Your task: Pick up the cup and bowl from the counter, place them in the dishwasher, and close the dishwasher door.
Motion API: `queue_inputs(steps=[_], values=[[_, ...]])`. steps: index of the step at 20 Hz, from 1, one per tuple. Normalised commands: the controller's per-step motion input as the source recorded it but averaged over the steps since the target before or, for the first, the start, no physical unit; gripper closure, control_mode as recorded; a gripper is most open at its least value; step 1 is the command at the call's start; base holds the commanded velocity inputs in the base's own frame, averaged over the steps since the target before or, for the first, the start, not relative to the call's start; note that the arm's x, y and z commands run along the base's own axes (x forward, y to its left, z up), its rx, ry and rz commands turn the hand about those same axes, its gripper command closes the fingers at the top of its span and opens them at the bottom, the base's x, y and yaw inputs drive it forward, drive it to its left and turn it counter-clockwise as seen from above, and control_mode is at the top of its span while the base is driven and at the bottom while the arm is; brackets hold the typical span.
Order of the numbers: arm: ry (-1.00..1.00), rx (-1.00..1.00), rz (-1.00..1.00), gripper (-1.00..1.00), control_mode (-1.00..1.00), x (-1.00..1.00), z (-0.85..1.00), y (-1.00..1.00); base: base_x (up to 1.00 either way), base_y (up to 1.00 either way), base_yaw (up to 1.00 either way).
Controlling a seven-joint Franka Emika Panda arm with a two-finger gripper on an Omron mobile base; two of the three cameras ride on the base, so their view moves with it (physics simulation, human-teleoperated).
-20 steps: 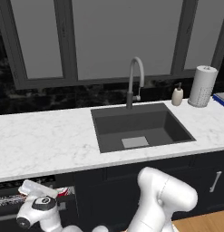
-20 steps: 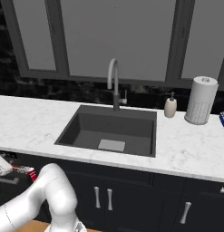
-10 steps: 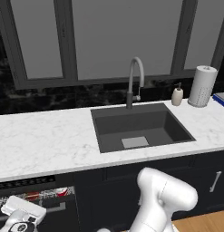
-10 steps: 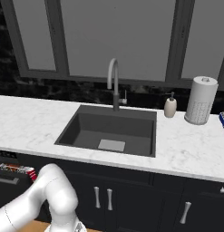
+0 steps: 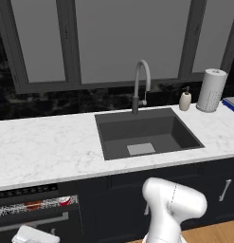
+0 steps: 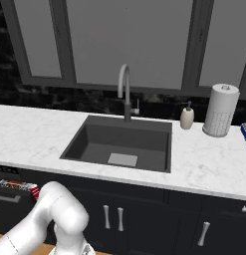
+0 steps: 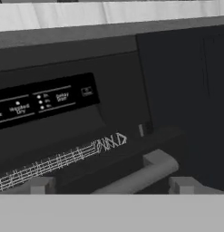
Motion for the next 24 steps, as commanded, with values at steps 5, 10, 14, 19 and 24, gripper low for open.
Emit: queue_inputs(steps=[5,10,14,19,24], values=[[0.08,0.0,0.06,-1.0,-1.0,0.58,-1.0,-0.35,0.0,0.0,0.0],[0.2,0.0,0.22,-1.0,-1.0,1.0,-1.0,-0.08,0.0,0.0,0.0],[0.18,0.0,0.27,-1.0,-1.0,1.0,-1.0,0.0,0.0,0.0,0.0],[0.14,0.0,0.25,-1.0,-1.0,1.0,-0.76,0.0,0.0,0.0,0.0],[0.0,0.0,0.2,-1.0,-1.0,1.0,-0.47,-0.06,0.0,0.0,0.0]])
